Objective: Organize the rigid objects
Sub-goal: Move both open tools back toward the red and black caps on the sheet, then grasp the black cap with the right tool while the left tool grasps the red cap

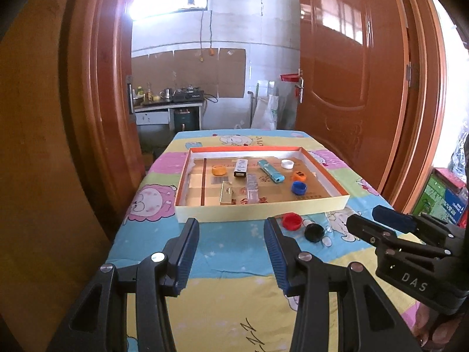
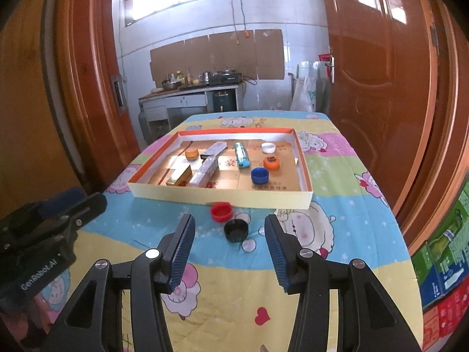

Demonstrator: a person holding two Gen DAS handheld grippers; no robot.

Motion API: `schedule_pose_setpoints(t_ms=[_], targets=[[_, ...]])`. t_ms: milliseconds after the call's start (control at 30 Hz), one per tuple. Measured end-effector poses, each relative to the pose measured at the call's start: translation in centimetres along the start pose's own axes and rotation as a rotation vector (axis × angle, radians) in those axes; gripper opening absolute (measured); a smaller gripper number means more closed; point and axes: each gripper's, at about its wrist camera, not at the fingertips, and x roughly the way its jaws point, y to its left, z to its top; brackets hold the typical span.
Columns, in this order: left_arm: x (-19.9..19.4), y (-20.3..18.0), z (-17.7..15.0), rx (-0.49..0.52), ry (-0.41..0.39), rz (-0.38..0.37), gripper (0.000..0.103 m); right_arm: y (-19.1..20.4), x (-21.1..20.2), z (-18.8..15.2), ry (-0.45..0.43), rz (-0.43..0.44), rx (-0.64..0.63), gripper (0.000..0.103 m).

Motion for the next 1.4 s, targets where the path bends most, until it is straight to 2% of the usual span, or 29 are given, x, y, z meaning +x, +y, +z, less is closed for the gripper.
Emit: schedule_pose_setpoints(t_ms=[200, 367, 500, 667, 1067, 1100, 1133, 1167, 1333, 1400], targets=[[-0.3, 0.4, -0.2, -0.002, -0.009, 0.004, 0.046, -0.4, 1.0, -0.9, 0.013, 0.004, -0.006, 0.051], [-0.2, 1.1, -0.6, -0.024, -0.003, -0.005, 0.046, -0.1, 2.3, -1.4, 0.038, -0.005, -0.069, 0.051], [0.0, 1.3, -0.7, -0.028, 0.005, -0.014, 0.046, 0.4, 4.4, -1.6, 0.095, -0.013, -0.121, 0.051], [0.0, 1.7, -0.7, -0.032, 0.004, -0.023, 0.046, 0.1, 7.3, -1.3, 0.184, -0.008, -0.111, 0.051], [1.1, 2.1, -0.7, -0.042, 0.04, -0.04, 0.046, -0.1, 11.5, -0.3, 0.275, 0.002, -0.092, 0.05], [1.3, 2.1, -0.7, -0.042, 0.044, -0.042, 0.046, 0.0, 11.8, -0.3, 0.283, 0.006, -0.095, 0.046], [1.4, 2.1, -0.6, -0.042, 0.049, -0.046, 0.046, 0.1, 12.0, -0.2, 0.288, 0.01, -0.096, 0.032], [1.5, 2.0, -0.6, -0.043, 0.053, -0.051, 0.046, 0.1, 12.1, -0.2, 0.292, 0.009, -0.096, 0.03], [3.1, 1.0, -0.1, -0.035, 0.107, -0.094, 0.046, -0.7, 11.6, -0.3, 0.281, 0.026, -0.063, 0.03], [4.1, 0.1, 0.1, -0.021, 0.138, -0.118, 0.046, -1.7, 10.8, -0.4, 0.261, -0.001, -0.04, 0.03]])
